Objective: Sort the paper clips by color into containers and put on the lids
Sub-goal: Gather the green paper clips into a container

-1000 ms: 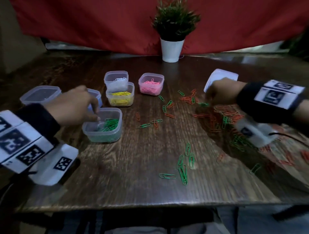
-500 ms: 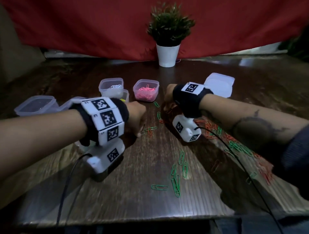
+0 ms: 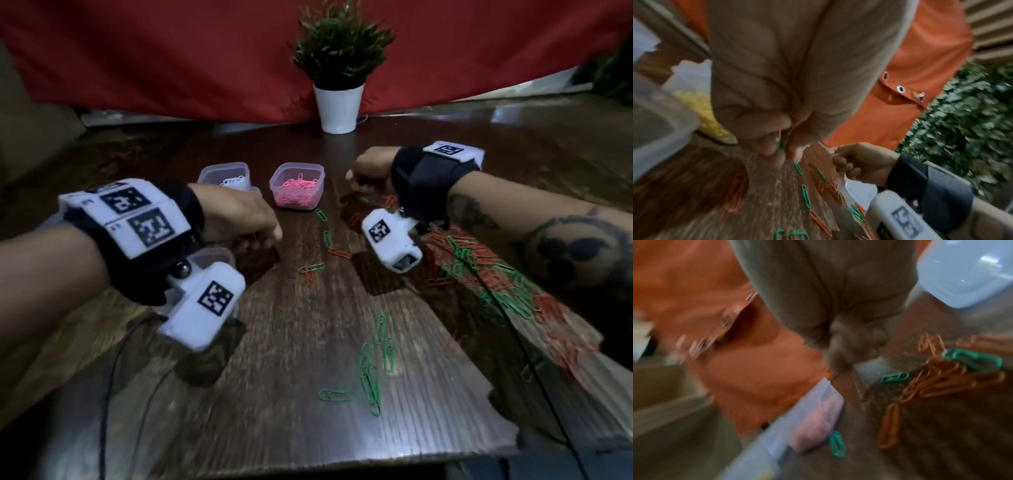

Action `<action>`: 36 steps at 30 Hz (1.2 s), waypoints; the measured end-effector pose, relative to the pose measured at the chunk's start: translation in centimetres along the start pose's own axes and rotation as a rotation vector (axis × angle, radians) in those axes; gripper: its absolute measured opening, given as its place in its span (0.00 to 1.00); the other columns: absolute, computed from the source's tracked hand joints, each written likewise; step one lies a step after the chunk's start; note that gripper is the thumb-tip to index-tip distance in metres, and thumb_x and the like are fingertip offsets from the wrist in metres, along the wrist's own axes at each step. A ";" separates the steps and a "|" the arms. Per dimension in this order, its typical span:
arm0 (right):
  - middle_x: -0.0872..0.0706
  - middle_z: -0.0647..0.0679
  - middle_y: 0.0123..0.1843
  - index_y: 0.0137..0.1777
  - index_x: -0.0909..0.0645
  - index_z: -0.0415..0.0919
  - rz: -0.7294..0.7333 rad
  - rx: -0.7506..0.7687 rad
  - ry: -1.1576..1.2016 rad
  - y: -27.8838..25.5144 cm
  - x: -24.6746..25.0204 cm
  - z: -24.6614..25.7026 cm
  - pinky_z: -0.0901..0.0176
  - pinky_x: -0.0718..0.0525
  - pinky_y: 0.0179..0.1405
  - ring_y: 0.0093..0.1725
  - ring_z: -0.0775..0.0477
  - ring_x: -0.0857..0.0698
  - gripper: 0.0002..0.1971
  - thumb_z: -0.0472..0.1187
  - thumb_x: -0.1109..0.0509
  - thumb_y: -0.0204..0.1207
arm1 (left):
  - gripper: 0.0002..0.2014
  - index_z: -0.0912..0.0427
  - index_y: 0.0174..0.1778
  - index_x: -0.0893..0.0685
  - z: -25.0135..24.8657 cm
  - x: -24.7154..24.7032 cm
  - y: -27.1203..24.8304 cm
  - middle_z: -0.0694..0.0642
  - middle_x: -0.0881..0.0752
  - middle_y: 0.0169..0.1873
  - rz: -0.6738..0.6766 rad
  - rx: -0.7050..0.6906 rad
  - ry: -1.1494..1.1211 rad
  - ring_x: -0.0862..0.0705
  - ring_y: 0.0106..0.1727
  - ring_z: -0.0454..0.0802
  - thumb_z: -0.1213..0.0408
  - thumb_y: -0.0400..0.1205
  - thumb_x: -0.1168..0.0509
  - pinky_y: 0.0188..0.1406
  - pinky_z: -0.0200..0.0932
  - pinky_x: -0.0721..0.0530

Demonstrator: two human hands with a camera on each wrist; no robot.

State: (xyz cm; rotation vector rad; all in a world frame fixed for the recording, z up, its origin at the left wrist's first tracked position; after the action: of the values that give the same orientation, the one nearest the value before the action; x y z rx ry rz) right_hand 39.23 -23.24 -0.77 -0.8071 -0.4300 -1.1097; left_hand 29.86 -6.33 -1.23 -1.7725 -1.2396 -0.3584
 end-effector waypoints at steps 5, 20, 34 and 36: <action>0.22 0.50 0.23 0.34 0.21 0.37 0.044 0.109 -0.342 1.1 -2.4 0.6 0.68 0.26 0.22 0.28 0.53 0.27 0.11 0.40 0.29 0.76 | 0.17 0.59 0.30 0.29 0.4 0.2 0.1 0.51 0.33 0.20 -0.095 0.047 -0.031 0.39 0.13 0.39 0.67 0.86 0.50 0.10 0.30 0.44; 0.33 0.48 0.12 0.25 0.36 0.37 0.209 -0.056 0.004 1.0 -1.8 -0.4 0.76 0.40 0.10 0.07 0.54 0.37 0.19 0.34 0.49 0.80 | 0.11 0.51 0.50 0.18 -5.1 -2.4 4.2 0.45 0.22 0.37 -0.159 -0.285 0.555 0.25 0.48 0.43 0.64 0.74 0.27 0.35 0.37 0.31; 0.22 0.50 0.35 0.54 0.17 0.37 0.170 0.425 -0.587 -6.8 -5.8 1.1 0.67 0.28 0.29 0.37 0.51 0.23 0.11 0.42 0.33 0.77 | 0.12 0.62 0.50 0.17 -3.6 0.9 2.1 0.55 0.26 0.29 -0.124 -0.155 0.542 0.32 0.25 0.48 0.56 0.83 0.39 0.17 0.34 0.34; 0.17 0.45 0.42 0.55 0.15 0.38 0.159 0.450 -0.733 -6.6 -6.6 1.1 0.63 0.28 0.37 0.45 0.44 0.19 0.15 0.46 0.28 0.73 | 0.11 0.61 0.46 0.23 -2.8 2.3 -0.4 0.58 0.33 0.28 -0.133 -0.161 0.367 0.38 0.25 0.49 0.55 0.83 0.40 0.17 0.34 0.40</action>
State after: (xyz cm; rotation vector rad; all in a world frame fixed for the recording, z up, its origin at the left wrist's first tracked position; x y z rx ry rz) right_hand 30.62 -19.71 -2.21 -0.8063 -1.1622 -0.5026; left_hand 31.24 -7.19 2.05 -1.6654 -1.0887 -0.8414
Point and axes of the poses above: each hand's wrist, its own y-axis towards the middle knuckle, its own x-axis out of the back of the hand, z = x × y, the point moved 3 cm from there along y, towards the middle knuckle
